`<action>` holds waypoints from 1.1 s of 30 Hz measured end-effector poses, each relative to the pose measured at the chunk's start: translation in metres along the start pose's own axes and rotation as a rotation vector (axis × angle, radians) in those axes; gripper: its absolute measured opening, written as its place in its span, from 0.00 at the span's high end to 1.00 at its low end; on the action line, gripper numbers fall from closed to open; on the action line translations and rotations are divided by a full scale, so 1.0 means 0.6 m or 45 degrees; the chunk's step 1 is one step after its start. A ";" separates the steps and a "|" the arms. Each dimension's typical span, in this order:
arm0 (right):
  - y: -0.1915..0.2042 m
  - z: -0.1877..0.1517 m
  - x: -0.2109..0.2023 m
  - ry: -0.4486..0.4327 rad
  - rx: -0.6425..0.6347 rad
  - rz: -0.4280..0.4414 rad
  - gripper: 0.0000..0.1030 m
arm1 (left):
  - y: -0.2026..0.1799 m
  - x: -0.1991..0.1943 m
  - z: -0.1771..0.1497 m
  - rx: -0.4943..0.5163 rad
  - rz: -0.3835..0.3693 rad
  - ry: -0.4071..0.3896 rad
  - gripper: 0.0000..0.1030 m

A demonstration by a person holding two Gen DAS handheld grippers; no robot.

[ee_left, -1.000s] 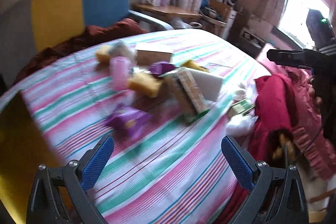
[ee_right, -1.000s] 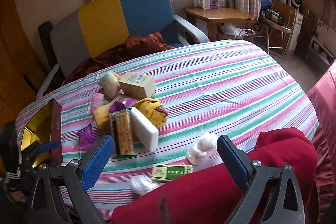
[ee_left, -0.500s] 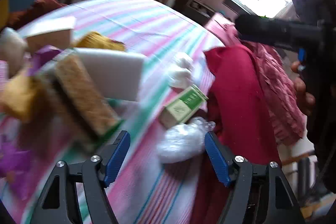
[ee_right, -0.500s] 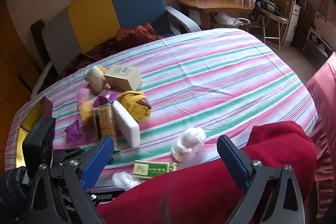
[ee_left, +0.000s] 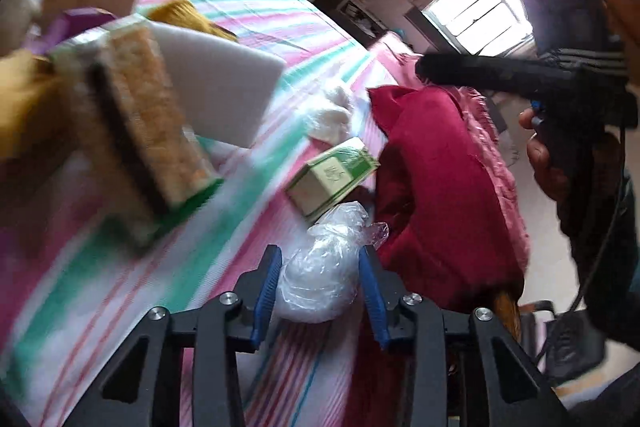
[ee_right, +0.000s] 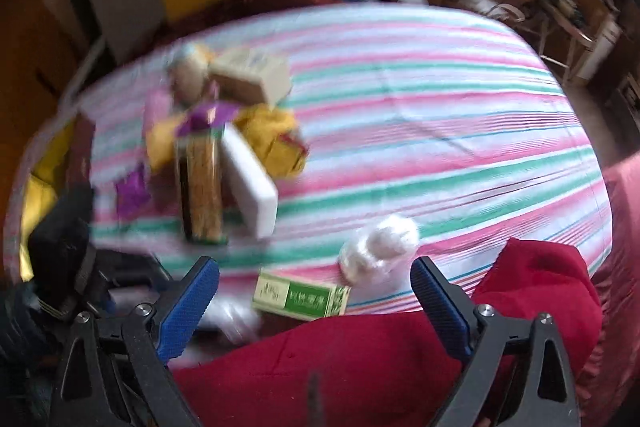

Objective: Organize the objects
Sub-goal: 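Grasp the white plastic-wrapped bundle with the left tool while the right tool moves toward the green box, then grasp the green-and-white tea box with the right tool while the left lifts the bundle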

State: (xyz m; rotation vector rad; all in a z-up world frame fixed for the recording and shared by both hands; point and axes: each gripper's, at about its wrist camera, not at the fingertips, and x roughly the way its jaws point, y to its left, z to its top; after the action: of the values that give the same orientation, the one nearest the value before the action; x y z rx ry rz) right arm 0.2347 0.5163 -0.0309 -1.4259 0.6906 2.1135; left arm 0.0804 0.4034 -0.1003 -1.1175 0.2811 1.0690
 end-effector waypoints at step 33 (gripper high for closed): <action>0.184 -0.030 0.055 0.106 -0.140 0.120 0.26 | 0.009 -0.180 -0.098 -0.086 0.524 -0.330 0.66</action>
State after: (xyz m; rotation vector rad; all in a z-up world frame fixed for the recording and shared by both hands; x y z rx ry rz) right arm 0.1648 0.4256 -0.0527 -1.5766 0.6949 2.2049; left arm 0.0394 0.2947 -0.0592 -0.9881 0.2761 1.5834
